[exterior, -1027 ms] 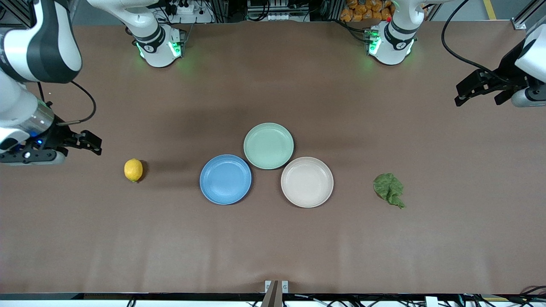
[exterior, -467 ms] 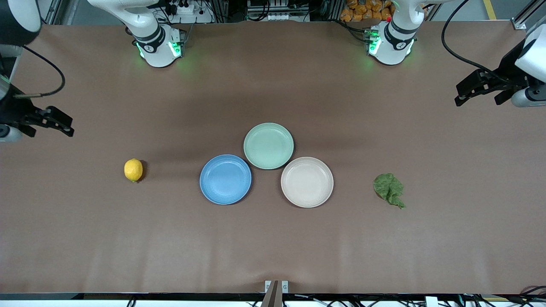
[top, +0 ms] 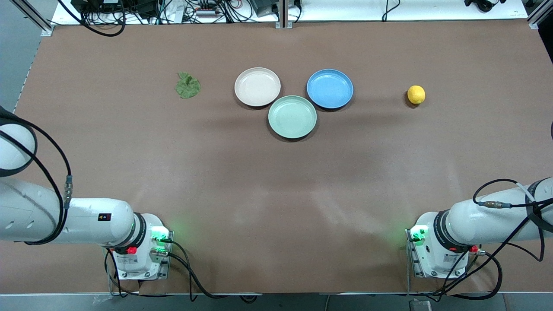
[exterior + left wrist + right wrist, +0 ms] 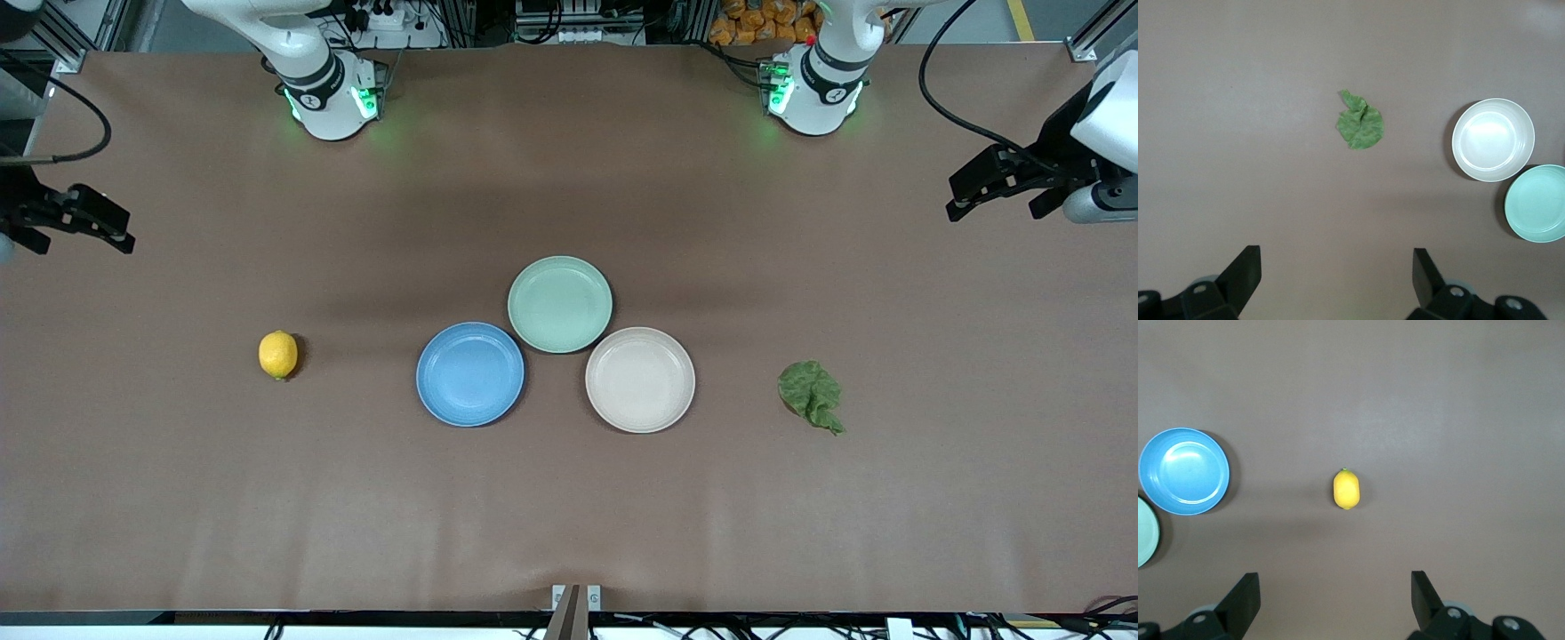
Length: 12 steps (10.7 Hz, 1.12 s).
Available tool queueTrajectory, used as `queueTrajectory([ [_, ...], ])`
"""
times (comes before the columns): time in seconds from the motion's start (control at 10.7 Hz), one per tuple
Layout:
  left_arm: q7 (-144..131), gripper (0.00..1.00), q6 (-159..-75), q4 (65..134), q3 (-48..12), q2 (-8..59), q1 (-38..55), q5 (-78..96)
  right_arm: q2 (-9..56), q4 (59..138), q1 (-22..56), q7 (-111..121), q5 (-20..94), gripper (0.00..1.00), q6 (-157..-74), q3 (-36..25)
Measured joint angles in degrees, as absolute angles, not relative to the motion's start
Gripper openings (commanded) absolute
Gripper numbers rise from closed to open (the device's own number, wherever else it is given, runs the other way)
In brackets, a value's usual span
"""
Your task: Pick lemon and lettuce from blue and beige plates
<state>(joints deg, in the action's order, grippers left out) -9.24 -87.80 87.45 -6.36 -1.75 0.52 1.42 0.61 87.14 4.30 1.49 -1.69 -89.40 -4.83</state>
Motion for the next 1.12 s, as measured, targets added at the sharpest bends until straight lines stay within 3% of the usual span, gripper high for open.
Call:
queueTrajectory([
  [1.12, -9.24, 1.00, -87.80, 87.45, -6.37, -1.75, 0.50, 1.42, 1.40, 86.90, 4.87, 1.46, 0.94, 1.00, -87.04, -5.17],
])
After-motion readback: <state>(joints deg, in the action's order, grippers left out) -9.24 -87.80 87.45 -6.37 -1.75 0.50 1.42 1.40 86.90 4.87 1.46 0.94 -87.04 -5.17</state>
